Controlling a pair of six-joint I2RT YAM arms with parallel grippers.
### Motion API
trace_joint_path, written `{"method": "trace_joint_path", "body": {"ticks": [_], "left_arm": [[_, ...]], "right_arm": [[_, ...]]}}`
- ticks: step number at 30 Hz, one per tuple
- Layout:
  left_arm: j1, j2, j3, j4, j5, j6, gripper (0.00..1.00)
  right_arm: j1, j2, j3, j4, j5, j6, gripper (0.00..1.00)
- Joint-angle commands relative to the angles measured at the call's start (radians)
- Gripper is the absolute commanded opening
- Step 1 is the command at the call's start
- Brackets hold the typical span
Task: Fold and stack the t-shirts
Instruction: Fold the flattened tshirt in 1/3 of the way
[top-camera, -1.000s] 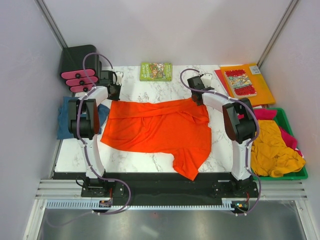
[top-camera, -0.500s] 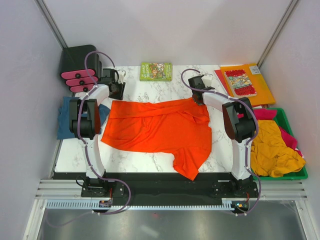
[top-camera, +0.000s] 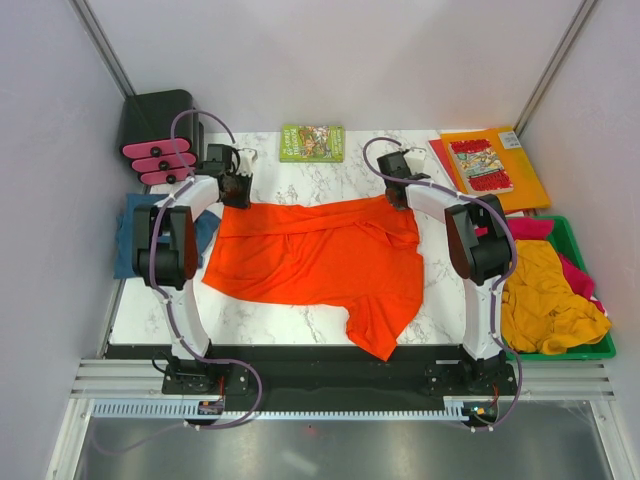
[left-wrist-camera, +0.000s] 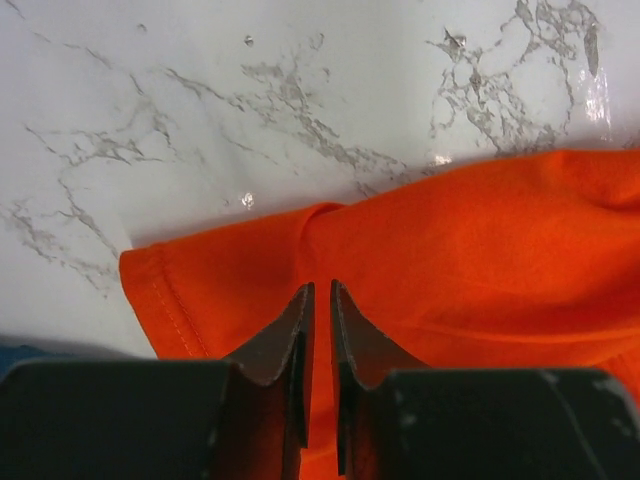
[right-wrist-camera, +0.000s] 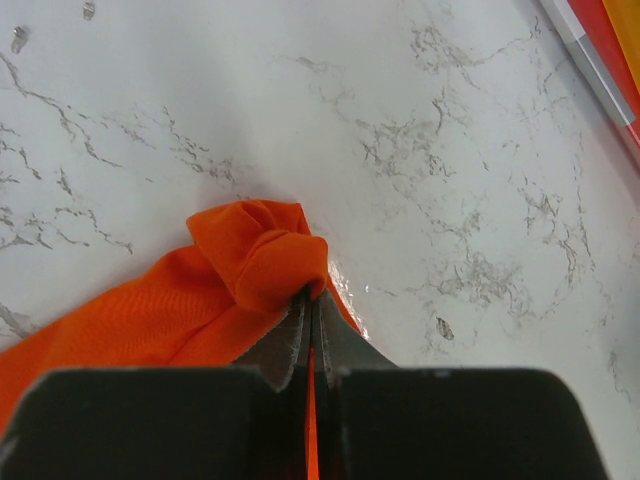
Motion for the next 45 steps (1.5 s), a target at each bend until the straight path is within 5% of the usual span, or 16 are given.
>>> {"method": "trace_joint_path", "body": {"ticks": [1, 20, 24, 28, 31, 34, 37, 40, 45], "left_arm": [[-0.019, 0.016, 0.017, -0.031, 0.022, -0.002, 0.18], [-0.024, 0.378, 0.491, -0.204, -0.081, -0.069, 0.19], [-0.025, 0.396, 0.58, -0.214, -0.089, -0.081, 0.29], [-0.025, 0.262, 0.504, -0.13, -0.03, -0.104, 0.48], [-0.029, 0.123, 0.396, -0.062, 0.002, -0.113, 0.61], [-0.035, 0.026, 0.339, -0.068, 0.023, -0.112, 0.6], [-0.038, -0.04, 0.235, -0.072, 0.057, -0.097, 0.56], [-0.047, -0.06, 0.135, -0.086, 0.066, -0.064, 0.47], [-0.05, -0.095, -0.006, -0.102, 0.072, -0.052, 0.39]], "right_arm": [[-0.018, -0.022, 0.016, -0.015, 0.028, 0.007, 0.0], [-0.105, 0.182, 0.375, -0.181, 0.018, -0.023, 0.01], [-0.121, 0.206, 0.452, -0.195, -0.019, -0.039, 0.05], [-0.089, 0.043, 0.303, -0.002, -0.11, -0.075, 0.33], [-0.038, -0.051, 0.298, -0.01, -0.098, -0.1, 0.59], [0.011, -0.123, 0.269, -0.056, -0.111, -0.1, 0.63], [0.078, -0.21, 0.136, -0.067, -0.131, -0.085, 0.54], [0.144, -0.281, -0.022, -0.052, -0.127, -0.048, 0.23], [0.162, -0.333, -0.22, -0.041, -0.134, 0.064, 0.11]]}}
